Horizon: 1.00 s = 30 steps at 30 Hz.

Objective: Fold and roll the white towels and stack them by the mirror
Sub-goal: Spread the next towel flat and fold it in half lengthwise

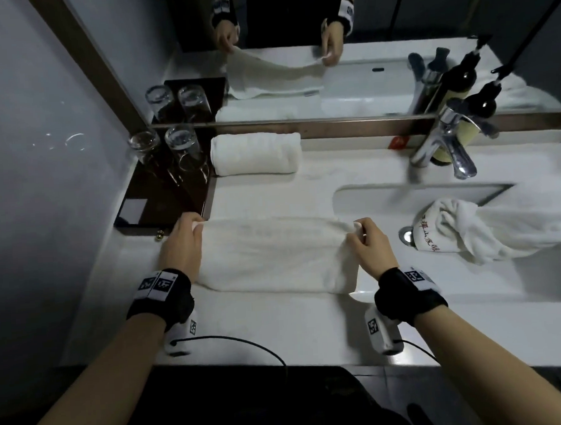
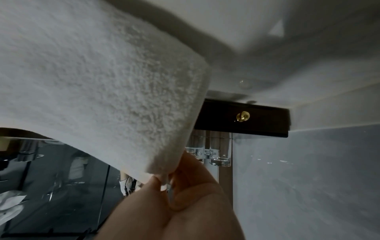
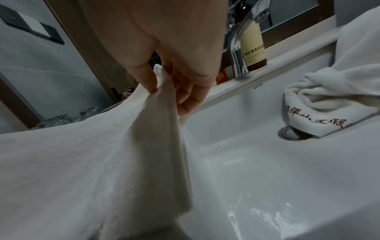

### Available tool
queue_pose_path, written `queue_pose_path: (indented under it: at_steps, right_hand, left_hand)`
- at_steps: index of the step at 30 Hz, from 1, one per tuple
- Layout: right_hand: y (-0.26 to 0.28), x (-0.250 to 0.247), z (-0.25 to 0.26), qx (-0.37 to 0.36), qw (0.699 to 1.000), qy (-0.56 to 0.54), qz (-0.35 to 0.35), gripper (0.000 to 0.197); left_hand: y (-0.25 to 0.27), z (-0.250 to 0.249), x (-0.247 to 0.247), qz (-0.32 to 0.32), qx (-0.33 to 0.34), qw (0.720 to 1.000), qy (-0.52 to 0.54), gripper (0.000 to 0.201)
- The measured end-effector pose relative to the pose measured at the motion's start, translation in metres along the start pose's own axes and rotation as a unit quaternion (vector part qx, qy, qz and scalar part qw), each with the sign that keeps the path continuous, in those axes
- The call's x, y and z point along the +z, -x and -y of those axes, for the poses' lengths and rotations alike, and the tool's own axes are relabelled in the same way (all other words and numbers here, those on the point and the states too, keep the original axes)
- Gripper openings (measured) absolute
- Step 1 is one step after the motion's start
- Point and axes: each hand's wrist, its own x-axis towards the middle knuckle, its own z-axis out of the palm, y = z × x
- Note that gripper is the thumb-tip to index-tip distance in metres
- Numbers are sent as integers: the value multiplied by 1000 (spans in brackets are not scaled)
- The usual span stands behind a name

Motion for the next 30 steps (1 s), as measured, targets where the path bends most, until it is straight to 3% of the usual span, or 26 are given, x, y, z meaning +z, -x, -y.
queue_pose_path:
  at_steps: [4, 10, 14, 17, 18, 21, 24, 27, 30]
  right_hand:
    - [-22, 4, 0, 7, 1000, 5, -8, 3]
    - [-48, 14, 1, 28, 999, 43, 3, 21]
    - [-52, 22, 1, 43, 994, 99, 34, 51]
    - [-52, 29, -5, 129, 985, 88, 74, 70]
    - [-53, 30, -8, 167, 978, 81, 91, 69]
    - [-53, 33, -16, 231, 961, 58, 142, 38]
    - [-50, 31, -22, 248, 960, -19, 129, 39]
    - [-48, 23, -27, 197, 971, -55, 124, 29]
    - [-50, 14, -25, 131, 988, -5, 86, 22]
  left_hand:
    - [-20, -9, 2, -3, -7, 1000, -19, 14]
    - [-44, -13, 7, 12, 22, 998, -54, 12]
    - [-49, -13, 14, 0, 94, 995, -37, 20]
    - [-43, -11, 27, 66, 152, 986, -17, 19]
    - [-40, -11, 33, 103, 166, 981, -18, 22]
    - [-33, -6, 52, 204, 174, 959, -87, 42]
    - [-30, 4, 66, 265, 137, 942, -156, 63]
    - [-31, 12, 75, 291, 132, 928, -190, 75]
    - [-32, 14, 82, 285, 137, 928, -200, 79]
